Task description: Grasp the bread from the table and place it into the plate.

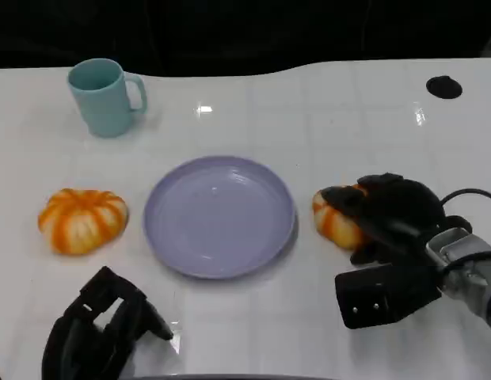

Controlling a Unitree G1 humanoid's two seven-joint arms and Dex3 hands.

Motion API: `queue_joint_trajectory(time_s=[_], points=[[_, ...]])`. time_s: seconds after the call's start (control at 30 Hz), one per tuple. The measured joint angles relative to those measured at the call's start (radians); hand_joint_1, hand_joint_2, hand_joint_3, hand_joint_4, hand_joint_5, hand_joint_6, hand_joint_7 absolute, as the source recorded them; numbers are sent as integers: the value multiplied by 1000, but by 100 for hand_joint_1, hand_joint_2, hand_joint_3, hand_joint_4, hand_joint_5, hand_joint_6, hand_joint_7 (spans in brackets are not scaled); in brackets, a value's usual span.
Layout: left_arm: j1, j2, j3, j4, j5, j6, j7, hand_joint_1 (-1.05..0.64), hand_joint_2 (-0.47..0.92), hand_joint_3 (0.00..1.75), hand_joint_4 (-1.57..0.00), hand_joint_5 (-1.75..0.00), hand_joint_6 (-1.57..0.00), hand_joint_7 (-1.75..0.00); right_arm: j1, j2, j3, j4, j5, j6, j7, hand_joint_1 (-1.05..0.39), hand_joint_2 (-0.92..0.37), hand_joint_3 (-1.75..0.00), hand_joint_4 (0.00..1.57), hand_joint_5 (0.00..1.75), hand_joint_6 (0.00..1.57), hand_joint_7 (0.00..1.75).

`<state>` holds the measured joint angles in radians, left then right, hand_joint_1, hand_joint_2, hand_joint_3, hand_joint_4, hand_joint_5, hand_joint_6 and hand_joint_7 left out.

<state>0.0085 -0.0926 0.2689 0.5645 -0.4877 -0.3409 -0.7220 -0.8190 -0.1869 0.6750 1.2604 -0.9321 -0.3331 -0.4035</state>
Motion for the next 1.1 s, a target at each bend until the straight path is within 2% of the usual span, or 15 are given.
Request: queue_joint_trajectory(time_s=[0.07,0.1,0.13,0.2,0.27,0.47,0.5,0.53,0.57,0.6,0.63,0.7,0.83,0.97,1.1], points=[[8,-1,-1,-3,0,1,0,-52,92,26,-61,-175,-51,-147,1,4,0,6,7,-1,-32,-27,-92,-1,95,11,78,6],[10,-3,-2,-5,0,1,0,-52,92,26,-61,-175,-51,-147,3,5,0,9,9,-7,-60,-27,-92,-7,109,18,93,8],[11,-4,-3,-9,0,1,0,-52,92,26,-61,-175,-51,-147,5,6,0,11,9,-14,-86,-26,-92,-6,101,55,103,6],[12,-6,-3,-16,0,1,0,-52,92,26,-60,-175,-51,-148,11,9,0,18,10,-40,-144,-23,-92,-12,73,138,120,5],[12,-8,-4,-21,0,2,0,-53,92,26,-60,-175,-51,-148,14,10,0,23,11,-62,-191,-24,-92,-17,61,167,126,7],[14,-8,-10,-25,1,3,1,-52,92,26,-60,-175,-51,-147,16,10,5,42,10,-71,-263,-20,-92,-17,57,175,125,9],[14,-8,-10,-25,1,4,1,-53,92,26,-60,-175,-51,-147,16,10,4,44,12,-72,-266,-19,-92,-15,57,175,99,64],[14,-8,-11,-25,2,4,1,-53,92,26,-60,-175,-51,-147,16,10,4,46,13,-73,-270,-18,-92,-13,56,175,74,111],[14,-8,-11,-25,2,6,1,-53,92,26,-60,-175,-51,-147,16,10,3,48,15,-75,-278,-18,-92,-12,56,175,57,141],[14,-8,-11,-25,2,7,1,-52,92,26,-60,-175,-51,-147,17,10,0,49,19,-76,-284,-17,-92,-11,56,175,46,161],[14,-8,-12,-25,2,8,5,-52,92,26,-60,-175,-51,-147,17,10,-4,50,26,-77,-287,-17,-91,-10,56,175,42,168],[14,-8,-11,-25,2,8,11,-52,92,26,-60,-175,-51,-148,17,10,-14,50,47,-77,-290,-17,-91,-11,57,175,39,173],[14,-8,-11,-25,2,8,11,-52,92,25,-60,-175,-51,-148,18,12,-57,49,101,-88,-299,-16,-92,-26,63,175,43,175],[14,-11,-11,-25,-2,9,11,-52,92,25,-60,-175,-51,-147,18,13,-118,36,166,-142,-303,-15,-92,-29,68,175,49,175],[14,-12,-11,-25,-2,9,11,-52,92,26,-60,-175,-51,-147,18,21,-142,18,193,-183,-309,-14,-92,-32,74,175,59,168]])
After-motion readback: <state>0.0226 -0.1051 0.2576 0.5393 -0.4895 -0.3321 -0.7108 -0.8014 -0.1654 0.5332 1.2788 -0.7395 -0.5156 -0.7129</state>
